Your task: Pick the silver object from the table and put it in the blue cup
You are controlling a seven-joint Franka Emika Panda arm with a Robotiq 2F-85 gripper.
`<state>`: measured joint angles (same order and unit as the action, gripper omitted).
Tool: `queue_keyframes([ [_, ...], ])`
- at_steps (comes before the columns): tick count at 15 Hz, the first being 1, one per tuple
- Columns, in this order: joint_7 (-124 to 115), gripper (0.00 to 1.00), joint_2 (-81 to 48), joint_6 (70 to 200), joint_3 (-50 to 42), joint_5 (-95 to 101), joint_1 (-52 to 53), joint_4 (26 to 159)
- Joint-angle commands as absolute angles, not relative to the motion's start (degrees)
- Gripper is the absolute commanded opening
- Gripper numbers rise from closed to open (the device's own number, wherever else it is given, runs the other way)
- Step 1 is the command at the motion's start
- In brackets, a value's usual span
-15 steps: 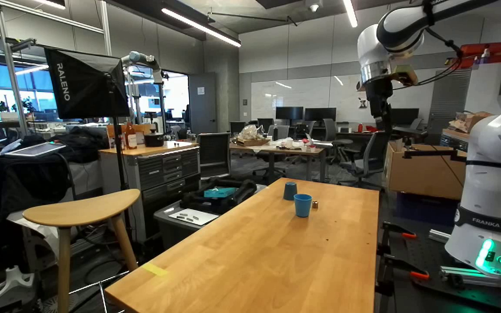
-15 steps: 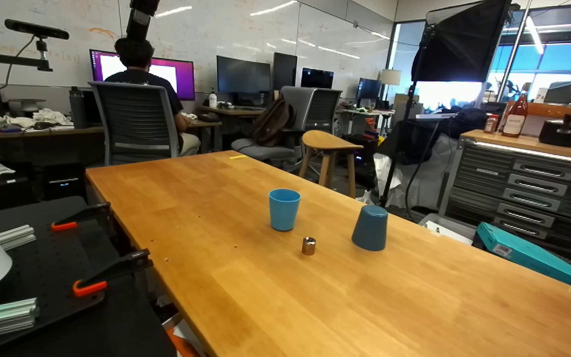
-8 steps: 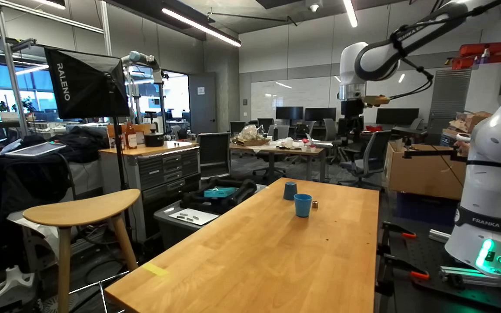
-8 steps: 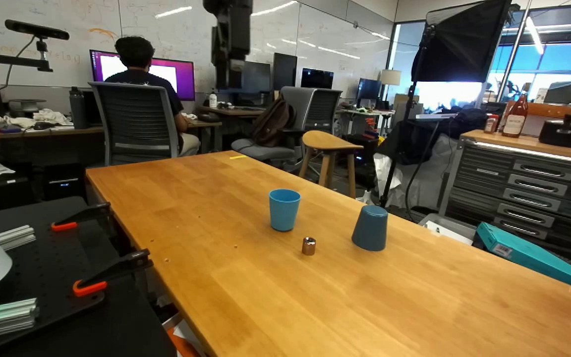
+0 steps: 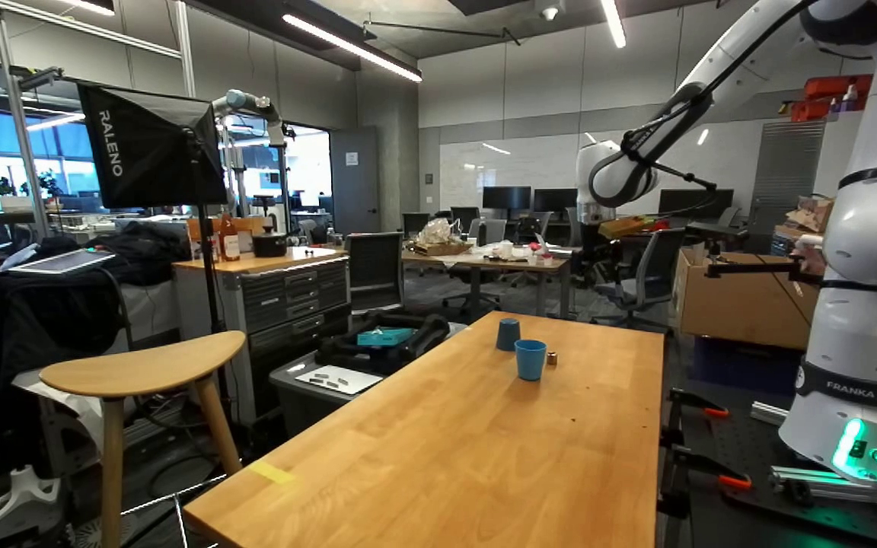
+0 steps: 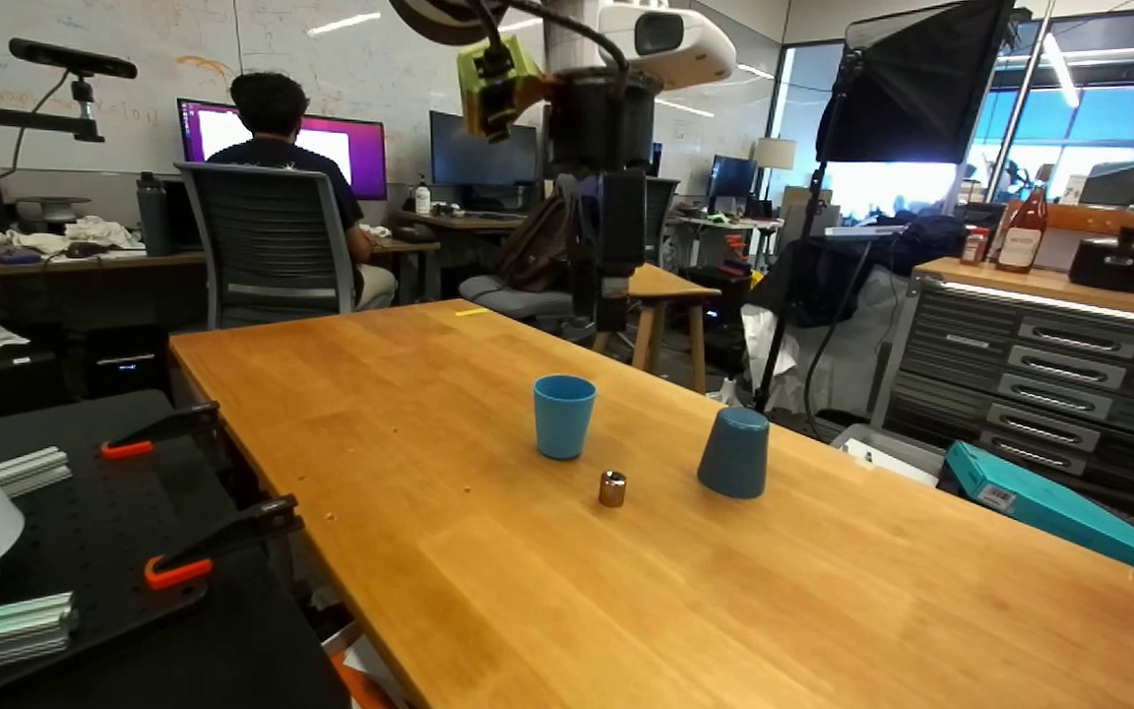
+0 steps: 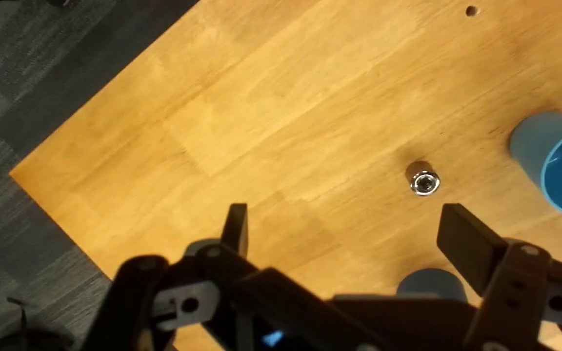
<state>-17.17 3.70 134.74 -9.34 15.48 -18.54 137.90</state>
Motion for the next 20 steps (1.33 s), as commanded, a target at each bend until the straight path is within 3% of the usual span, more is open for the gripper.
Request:
queue_keyframes([
  [1,-22.0,1.00,-0.9,135.6,-10.5,16.5,-17.0,136.2],
  [9,-36.1,1.00,-16.0,144.5,-13.6,13.6,-13.4,130.0],
  [20,-43.2,1.00,-27.2,151.0,-16.4,9.5,-6.2,124.1],
])
